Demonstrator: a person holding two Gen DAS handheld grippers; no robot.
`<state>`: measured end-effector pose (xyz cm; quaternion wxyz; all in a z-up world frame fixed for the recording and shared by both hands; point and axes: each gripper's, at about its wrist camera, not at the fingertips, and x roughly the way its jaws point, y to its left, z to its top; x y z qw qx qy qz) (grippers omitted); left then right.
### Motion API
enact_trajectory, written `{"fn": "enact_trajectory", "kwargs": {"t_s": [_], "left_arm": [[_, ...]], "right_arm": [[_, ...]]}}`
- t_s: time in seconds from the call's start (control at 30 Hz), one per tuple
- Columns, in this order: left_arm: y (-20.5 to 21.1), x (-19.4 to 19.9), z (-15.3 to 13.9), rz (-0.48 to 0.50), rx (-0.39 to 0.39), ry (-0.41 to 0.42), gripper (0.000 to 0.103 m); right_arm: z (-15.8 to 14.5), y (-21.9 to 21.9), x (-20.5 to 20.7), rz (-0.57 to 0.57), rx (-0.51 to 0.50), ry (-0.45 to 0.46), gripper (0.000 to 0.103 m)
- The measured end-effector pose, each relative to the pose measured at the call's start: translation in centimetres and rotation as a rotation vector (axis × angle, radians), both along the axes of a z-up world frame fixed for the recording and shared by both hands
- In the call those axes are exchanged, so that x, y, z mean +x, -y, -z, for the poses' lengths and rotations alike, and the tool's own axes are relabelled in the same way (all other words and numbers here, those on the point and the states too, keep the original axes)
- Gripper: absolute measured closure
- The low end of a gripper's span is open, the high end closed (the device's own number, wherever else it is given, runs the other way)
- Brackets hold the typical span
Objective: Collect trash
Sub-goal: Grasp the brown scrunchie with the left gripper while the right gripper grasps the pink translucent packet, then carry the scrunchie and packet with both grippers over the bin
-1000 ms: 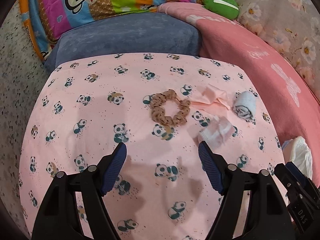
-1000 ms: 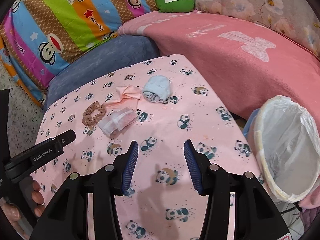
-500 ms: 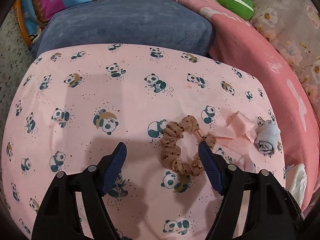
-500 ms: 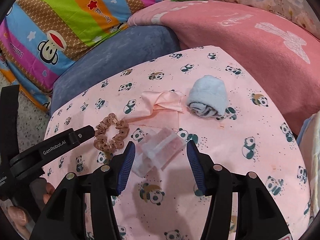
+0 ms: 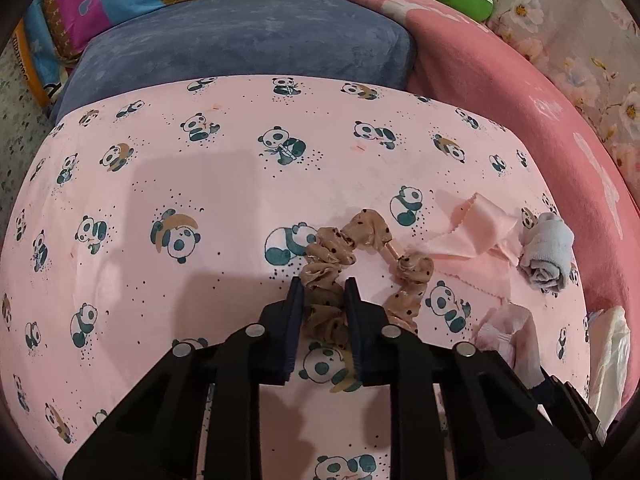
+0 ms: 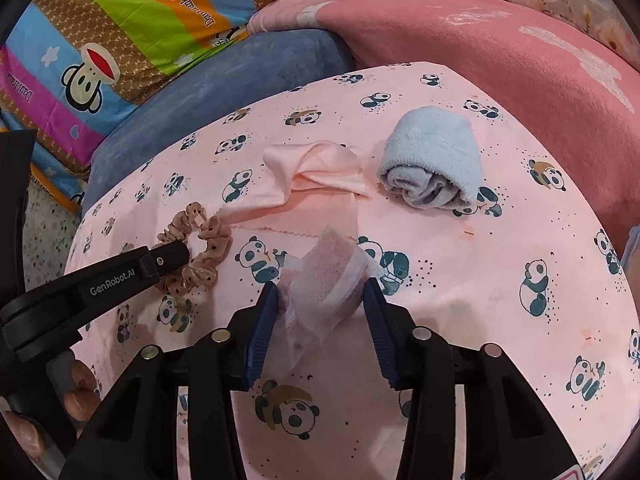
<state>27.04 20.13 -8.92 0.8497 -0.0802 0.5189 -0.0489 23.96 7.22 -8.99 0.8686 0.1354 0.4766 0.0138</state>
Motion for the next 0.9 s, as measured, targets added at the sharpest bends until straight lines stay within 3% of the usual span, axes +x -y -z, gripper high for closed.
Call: {"fn": "enact_trajectory", "kwargs": {"t_s": [0.1,0.3,0.67,0.9], "left_arm": [[0.5,-0.9,0.0,0.015,-0.010,-0.005,0.088],[1.9,-3.5,-0.5,0.034,-0.036,-0.022,0.089],[6.9,-9.9,-2.9,0.111,-0.028,-0.001,0.089],[10.9,-13.6,-4.9,0.182,-0.009,0.033,0.089]], "right_arm": [[0.0,0.4,-1.3,-0.007,0.019,-0.007,0.075],[0.2,1.8,-4.0,0.008,0.052,-0.006,0.081],[-2.3,5.3,-11.9,0.093,0.049,0.062,0.082],[-4.6,9.8,-17.3,0.172,0.056,0.129,0.082]]}}
